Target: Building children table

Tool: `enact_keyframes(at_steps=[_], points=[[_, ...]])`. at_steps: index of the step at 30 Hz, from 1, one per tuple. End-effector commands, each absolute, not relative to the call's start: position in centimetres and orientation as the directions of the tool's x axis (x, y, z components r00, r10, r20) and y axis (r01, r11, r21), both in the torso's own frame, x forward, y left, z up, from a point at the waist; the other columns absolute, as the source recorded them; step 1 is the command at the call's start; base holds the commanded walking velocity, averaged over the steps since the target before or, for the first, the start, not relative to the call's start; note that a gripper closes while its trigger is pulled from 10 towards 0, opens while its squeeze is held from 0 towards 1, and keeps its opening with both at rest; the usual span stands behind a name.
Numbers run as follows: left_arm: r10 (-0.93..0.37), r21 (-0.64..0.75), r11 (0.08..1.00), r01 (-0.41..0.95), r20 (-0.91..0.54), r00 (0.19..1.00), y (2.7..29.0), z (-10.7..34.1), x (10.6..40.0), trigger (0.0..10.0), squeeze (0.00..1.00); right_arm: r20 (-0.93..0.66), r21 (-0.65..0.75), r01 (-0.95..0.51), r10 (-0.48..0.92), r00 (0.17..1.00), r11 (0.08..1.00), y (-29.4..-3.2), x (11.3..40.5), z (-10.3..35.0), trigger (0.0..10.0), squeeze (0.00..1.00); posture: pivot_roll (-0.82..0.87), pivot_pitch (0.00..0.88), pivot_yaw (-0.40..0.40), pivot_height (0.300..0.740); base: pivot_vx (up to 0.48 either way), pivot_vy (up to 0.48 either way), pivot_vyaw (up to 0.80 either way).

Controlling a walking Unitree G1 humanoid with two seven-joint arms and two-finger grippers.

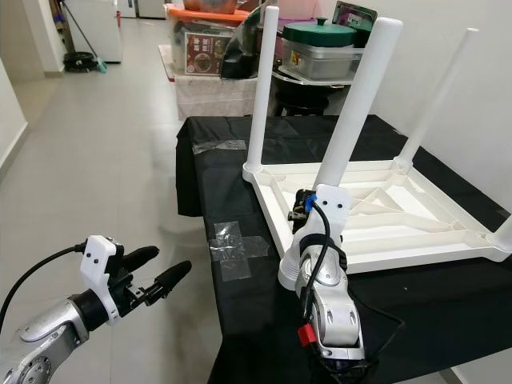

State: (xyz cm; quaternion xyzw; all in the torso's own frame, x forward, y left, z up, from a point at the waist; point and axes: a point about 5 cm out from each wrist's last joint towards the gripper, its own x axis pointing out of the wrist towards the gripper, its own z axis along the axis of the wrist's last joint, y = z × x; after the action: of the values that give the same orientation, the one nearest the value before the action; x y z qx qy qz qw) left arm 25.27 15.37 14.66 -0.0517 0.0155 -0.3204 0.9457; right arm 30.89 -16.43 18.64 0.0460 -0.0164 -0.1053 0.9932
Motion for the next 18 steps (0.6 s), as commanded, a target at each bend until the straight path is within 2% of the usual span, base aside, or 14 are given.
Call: enact_keyframes(at_steps=[1, 6, 7, 9, 18], points=[[-0.618, -0.114, 0.782, 0.613, -0.006, 0.787, 15.1, 14.3, 25.3, 10.0, 0.0, -0.13, 0.07, 0.244, -0.234, 0.963, 0.967, -17.3, 30.7, 15.7, 10.0, 0.0, 0.04, 0.0, -0.069, 0.74, 0.0, 0.0, 0.0], [-0.618, -0.113, 0.781, 0.614, -0.006, 0.786, 15.1, 14.3, 25.3, 10.0, 0.0, -0.114, 0.068, 0.247, -0.239, 0.964, 0.967, -17.4, 30.7, 16.0, 10.0, 0.01, 0.04, 0.0, -0.068, 0.74, 0.0, 0.0, 0.0], [-0.619, -0.113, 0.781, 0.614, -0.007, 0.786, 15.1, 14.3, 25.3, 10.0, 0.0, -0.104, 0.07, 0.248, -0.241, 0.965, 0.966, -17.5, 30.7, 16.2, 10.0, 0.83, 0.04, 0.0, -0.067, 0.74, 0.0, 0.0, 0.0], [-0.619, -0.112, 0.781, 0.615, -0.008, 0.785, 15.1, 14.3, 25.3, 10.0, 0.0, -0.087, 0.085, 0.245, -0.237, 0.968, 0.966, -17.5, 30.8, 16.6, 10.0, 1.0, 0.03, 0.0, -0.065, 0.74, 0.0, 0.0, 0.0], [-0.621, -0.109, 0.78, 0.616, -0.011, 0.784, 15.1, 14.2, 25.4, 10.0, 0.0, -0.057, 0.101, 0.243, -0.238, 0.97, 0.965, -17.5, 30.7, 17.2, 10.0, 1.0, 0.03, 0.0, -0.062, 0.74, 0.0, 0.0, 0.0]])
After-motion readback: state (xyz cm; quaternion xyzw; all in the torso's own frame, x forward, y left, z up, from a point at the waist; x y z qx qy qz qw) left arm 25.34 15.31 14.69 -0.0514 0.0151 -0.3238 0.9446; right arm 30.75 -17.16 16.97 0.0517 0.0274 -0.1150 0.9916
